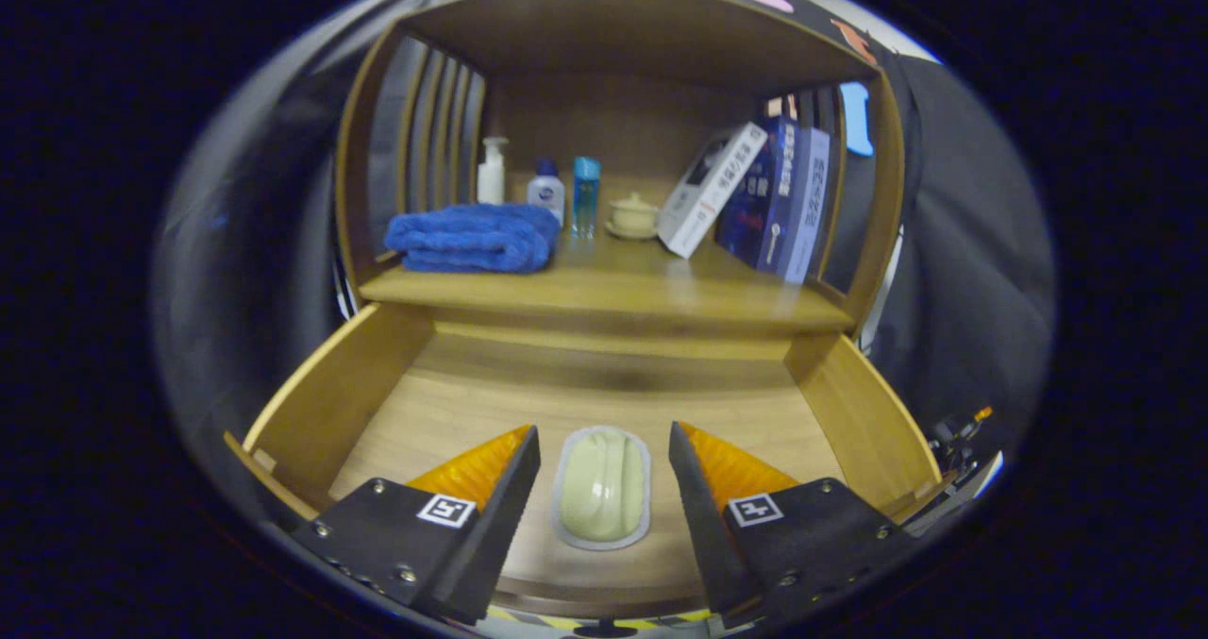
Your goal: Pull open the drawer, take out the items inside it, and place them on the countertop above the cabinet.
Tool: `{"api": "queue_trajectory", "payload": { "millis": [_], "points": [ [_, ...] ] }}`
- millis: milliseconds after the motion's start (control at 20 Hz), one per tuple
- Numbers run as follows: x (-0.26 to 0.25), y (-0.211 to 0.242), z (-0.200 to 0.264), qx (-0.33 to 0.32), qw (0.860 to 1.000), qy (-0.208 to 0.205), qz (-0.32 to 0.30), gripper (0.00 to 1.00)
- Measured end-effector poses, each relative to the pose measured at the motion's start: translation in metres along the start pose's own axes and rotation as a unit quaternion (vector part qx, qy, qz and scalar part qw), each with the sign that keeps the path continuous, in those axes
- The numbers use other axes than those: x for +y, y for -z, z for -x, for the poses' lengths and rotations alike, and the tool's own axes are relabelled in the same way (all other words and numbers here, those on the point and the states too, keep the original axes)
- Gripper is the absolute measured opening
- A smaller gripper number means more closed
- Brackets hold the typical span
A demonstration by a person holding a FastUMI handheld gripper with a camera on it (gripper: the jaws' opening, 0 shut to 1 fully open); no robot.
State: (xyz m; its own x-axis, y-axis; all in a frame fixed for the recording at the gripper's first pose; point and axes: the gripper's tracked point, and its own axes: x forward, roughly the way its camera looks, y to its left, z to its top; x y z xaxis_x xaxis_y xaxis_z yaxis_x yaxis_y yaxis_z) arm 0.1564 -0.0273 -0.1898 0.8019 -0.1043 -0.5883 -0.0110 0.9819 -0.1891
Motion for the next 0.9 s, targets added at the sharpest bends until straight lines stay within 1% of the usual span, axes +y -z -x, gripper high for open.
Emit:
{"api": "queue_trajectory", "payload": {
  "millis": [50,150,250,300,400,450,500,550,600,700,800,900],
  "points": [
    [-0.001,0.006,-0.008,0.021,1.000,0.002,-0.005,0.82],
    [-0.002,0.023,-0.019,0.078,0.997,0.002,-0.027,0.67],
    [0.014,0.037,-0.026,0.124,0.989,-0.033,-0.071,0.51],
    [0.014,0.045,-0.031,0.143,0.986,-0.033,-0.084,0.43],
    [0.017,0.052,-0.038,0.158,0.982,-0.048,-0.092,0.27],
    [0.026,0.045,-0.038,0.143,0.982,-0.081,-0.095,0.18],
    [0.032,0.042,-0.034,0.135,0.982,-0.102,-0.089,0.19],
    [0.027,0.040,-0.031,0.126,0.984,-0.093,-0.083,0.19],
    [0.022,0.034,-0.027,0.102,0.988,-0.089,-0.079,0.13],
    [0.024,0.012,-0.020,0.052,0.990,-0.103,-0.079,0.13],
    [0.017,-0.008,-0.005,0.011,0.992,-0.100,-0.078,0.13],
    [0.014,-0.037,0.012,-0.036,0.990,-0.104,-0.083,0.13]
  ]
}}
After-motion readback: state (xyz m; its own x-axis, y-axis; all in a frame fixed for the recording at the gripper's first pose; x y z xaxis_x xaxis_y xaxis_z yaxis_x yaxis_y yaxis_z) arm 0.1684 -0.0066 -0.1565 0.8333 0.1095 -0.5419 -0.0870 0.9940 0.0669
